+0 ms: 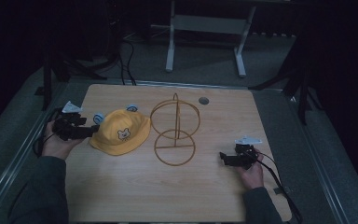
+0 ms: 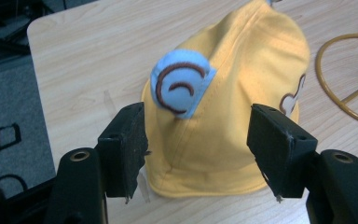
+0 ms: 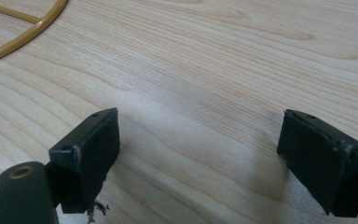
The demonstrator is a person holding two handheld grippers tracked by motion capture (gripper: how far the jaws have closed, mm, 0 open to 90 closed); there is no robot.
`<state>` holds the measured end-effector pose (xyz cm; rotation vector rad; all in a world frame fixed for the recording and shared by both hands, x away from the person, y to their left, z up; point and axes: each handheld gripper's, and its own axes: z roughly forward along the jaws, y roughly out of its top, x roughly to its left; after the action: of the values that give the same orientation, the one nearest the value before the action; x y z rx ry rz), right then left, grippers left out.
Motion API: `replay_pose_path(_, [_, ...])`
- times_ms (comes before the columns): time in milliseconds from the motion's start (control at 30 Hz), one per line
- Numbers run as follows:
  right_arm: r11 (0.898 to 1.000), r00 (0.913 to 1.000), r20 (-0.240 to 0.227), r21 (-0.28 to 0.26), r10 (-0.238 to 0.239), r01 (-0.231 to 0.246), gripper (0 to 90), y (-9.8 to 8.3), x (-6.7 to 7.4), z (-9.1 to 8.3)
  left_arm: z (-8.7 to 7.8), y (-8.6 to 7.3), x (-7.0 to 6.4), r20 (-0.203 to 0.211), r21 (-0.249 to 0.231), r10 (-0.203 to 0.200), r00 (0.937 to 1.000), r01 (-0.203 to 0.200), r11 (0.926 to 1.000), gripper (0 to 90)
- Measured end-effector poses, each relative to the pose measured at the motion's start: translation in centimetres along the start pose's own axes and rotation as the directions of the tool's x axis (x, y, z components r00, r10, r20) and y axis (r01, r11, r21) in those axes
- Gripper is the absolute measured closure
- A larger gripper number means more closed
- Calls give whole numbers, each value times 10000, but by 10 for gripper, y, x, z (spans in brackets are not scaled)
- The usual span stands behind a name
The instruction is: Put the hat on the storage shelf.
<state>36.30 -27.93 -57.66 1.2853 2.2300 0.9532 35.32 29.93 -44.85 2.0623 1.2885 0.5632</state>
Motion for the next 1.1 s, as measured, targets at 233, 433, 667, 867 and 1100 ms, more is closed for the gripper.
replay_pose_path(233, [10000, 10000, 9, 15, 37, -37, 130, 0, 0, 0, 1, 10, 2, 225, 26, 431, 9988, -431, 9991, 390])
replay_pose_path(433, [10000, 10000, 23, -13, 44, -44, 134, -1, 1, -1, 1, 18, 2, 289, 124, 682, 9973, -686, 9976, 395])
replay_pose_path(667, [10000, 10000, 39, -18, 37, -37, 136, -1, 1, -1, 0, 28, 2, 424, 280, 992, 9942, -1004, 9945, 410])
replay_pose_path(867, [10000, 10000, 43, -23, 30, -30, 136, -1, 1, -1, 0, 37, 2, 454, 467, 1173, 9921, -1194, 9918, 420])
replay_pose_path(1100, [10000, 10000, 40, -18, 40, -40, 136, -1, 1, -1, 3, 46, 1, 498, 770, 1388, 9891, -1424, 9868, 427])
